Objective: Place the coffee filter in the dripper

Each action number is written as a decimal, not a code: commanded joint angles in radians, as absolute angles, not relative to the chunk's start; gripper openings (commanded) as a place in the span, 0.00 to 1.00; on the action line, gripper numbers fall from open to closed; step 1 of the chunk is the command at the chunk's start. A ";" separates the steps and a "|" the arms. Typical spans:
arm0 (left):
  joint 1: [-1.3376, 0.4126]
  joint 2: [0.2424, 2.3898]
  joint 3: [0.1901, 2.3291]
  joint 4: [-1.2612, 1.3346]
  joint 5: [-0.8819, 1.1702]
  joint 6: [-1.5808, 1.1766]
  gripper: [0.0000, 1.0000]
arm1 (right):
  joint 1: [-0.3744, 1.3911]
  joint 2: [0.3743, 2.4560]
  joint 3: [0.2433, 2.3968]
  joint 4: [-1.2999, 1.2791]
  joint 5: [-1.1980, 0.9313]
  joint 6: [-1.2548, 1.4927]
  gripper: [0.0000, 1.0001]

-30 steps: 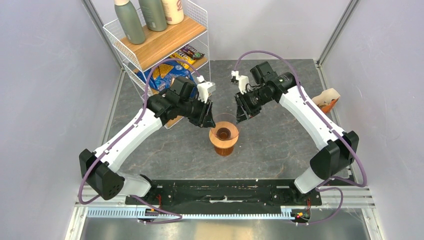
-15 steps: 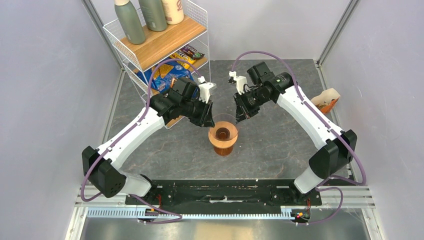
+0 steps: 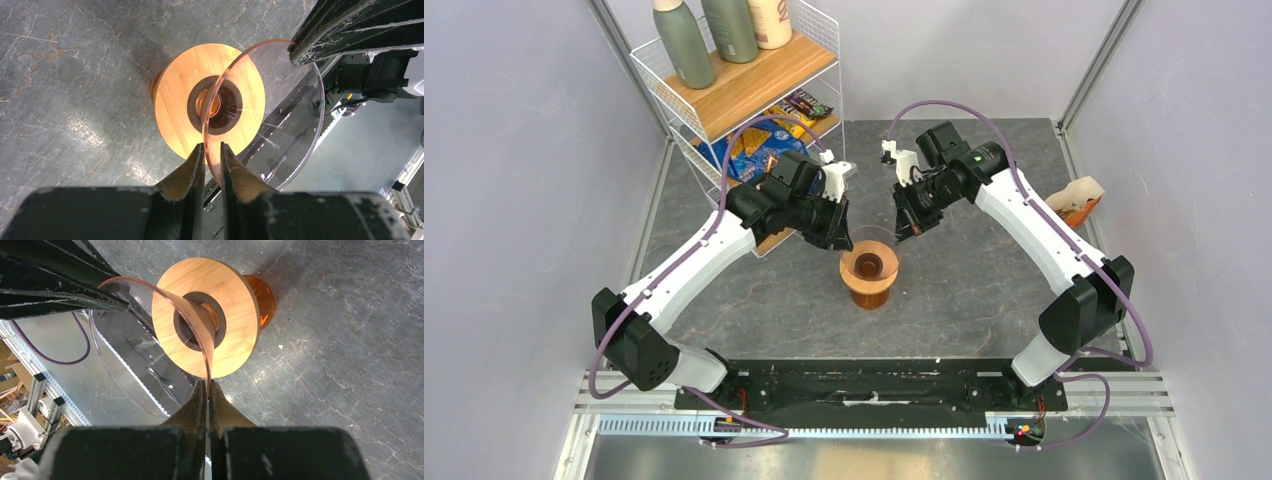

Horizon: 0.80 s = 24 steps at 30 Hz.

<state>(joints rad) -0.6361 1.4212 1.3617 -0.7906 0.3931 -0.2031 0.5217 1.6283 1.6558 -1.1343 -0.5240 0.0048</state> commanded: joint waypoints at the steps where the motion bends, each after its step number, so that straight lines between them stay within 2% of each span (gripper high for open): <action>1: -0.637 1.455 1.386 -0.788 0.377 -0.218 0.02 | 0.529 1.654 1.691 -1.159 -0.514 -0.016 0.00; 24: -0.634 1.471 1.310 -0.744 0.325 -0.158 0.02 | 0.529 1.709 1.692 -1.161 -0.499 -0.028 0.00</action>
<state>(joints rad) -0.6277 1.4261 1.3468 -0.7658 0.3813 -0.2096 0.5198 1.6623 1.6901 -1.1656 -0.5255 0.0120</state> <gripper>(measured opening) 0.189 0.010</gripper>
